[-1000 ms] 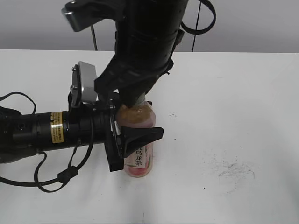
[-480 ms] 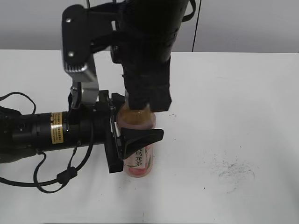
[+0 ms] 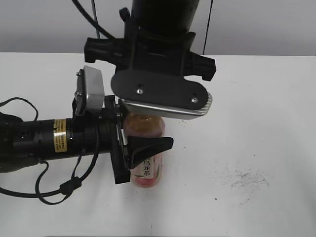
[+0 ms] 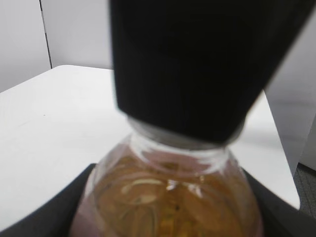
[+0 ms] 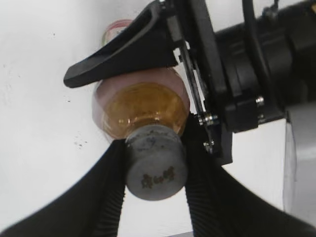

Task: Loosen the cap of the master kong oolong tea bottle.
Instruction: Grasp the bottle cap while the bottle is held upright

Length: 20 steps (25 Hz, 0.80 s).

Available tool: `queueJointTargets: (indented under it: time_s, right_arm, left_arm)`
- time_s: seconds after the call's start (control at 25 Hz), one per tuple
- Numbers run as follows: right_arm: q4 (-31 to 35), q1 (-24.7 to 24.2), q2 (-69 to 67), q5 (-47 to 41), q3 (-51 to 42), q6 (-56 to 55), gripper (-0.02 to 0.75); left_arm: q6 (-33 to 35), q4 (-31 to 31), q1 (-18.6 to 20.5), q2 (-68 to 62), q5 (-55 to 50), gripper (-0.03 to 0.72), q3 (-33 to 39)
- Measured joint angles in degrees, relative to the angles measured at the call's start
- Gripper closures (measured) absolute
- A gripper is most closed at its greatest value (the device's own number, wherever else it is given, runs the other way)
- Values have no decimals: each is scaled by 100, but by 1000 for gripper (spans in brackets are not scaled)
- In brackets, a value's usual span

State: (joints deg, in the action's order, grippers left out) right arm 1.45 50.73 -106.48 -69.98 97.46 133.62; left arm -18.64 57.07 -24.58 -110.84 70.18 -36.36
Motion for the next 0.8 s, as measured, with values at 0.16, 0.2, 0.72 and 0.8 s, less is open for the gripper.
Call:
queueJointTargets:
  time_s: [0.16, 0.2, 0.72, 0.8]
  right_arm:
    - [79, -5, 38, -13, -6, 212, 465]
    - [84, -5, 42, -25, -11, 20, 465]
    - [-145, 0, 84, -15, -10, -8007, 122]
    - [-145, 0, 84, -15, -10, -9232, 136]
  left_arm:
    - [18, 55, 0, 0, 19, 243, 0]
    - [18, 67, 0, 0, 25, 243, 0]
    - [-57, -1, 0, 0, 8, 243, 0]
    - [-57, -1, 0, 0, 7, 243, 0]
